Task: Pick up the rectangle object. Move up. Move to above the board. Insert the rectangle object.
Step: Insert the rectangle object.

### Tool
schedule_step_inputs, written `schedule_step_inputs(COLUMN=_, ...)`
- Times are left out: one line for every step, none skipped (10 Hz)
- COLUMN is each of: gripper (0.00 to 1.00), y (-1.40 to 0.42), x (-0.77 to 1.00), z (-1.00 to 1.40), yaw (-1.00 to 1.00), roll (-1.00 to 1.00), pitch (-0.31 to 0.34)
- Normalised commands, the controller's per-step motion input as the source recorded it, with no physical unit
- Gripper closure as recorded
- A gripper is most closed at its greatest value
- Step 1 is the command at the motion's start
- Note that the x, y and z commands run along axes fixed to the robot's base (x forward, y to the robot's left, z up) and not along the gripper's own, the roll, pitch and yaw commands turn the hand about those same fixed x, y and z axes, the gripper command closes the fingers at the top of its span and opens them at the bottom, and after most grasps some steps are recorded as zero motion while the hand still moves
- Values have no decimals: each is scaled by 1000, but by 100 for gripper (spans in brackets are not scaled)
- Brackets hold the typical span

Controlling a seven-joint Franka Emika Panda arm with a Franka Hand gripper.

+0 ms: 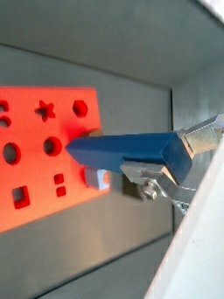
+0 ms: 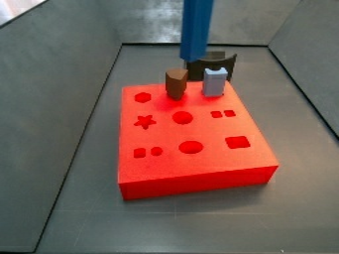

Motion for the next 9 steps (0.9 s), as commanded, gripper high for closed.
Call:
schedule_step_inputs(gripper=100, y=9, x=349, z=-149, yaw=-777, roll=0, pitch=0)
schedule_step_inputs(gripper=100, y=20, x=263, z=-157, yaw=-849, roll=0, pitch=0)
schedule_step_inputs(gripper=100, y=9, x=297, z=-143, yaw=-797, roll=0, pitch=0)
schedule_step_inputs(gripper=100, y=0, x=329, z=-117, yaw=-660, roll=1, pitch=66)
schedule_step_inputs(gripper=100, y=0, x=377, z=-126, yaw=-577, roll=16, pitch=114)
schedule_step_inputs(gripper=100, y=0, x=414, z=-149, yaw=-529, roll=26, pitch=129)
schedule_step_inputs(gripper=100, y=0, x=451, z=-189, yaw=-460, roll=44, pitch=170)
schedule_step_inputs(gripper=100, y=0, x=526, z=-229, yaw=-386, roll=66, pitch=184)
schedule_step_inputs(gripper=100, y=-46, x=589, z=-331, yaw=-291, roll=130, pitch=183)
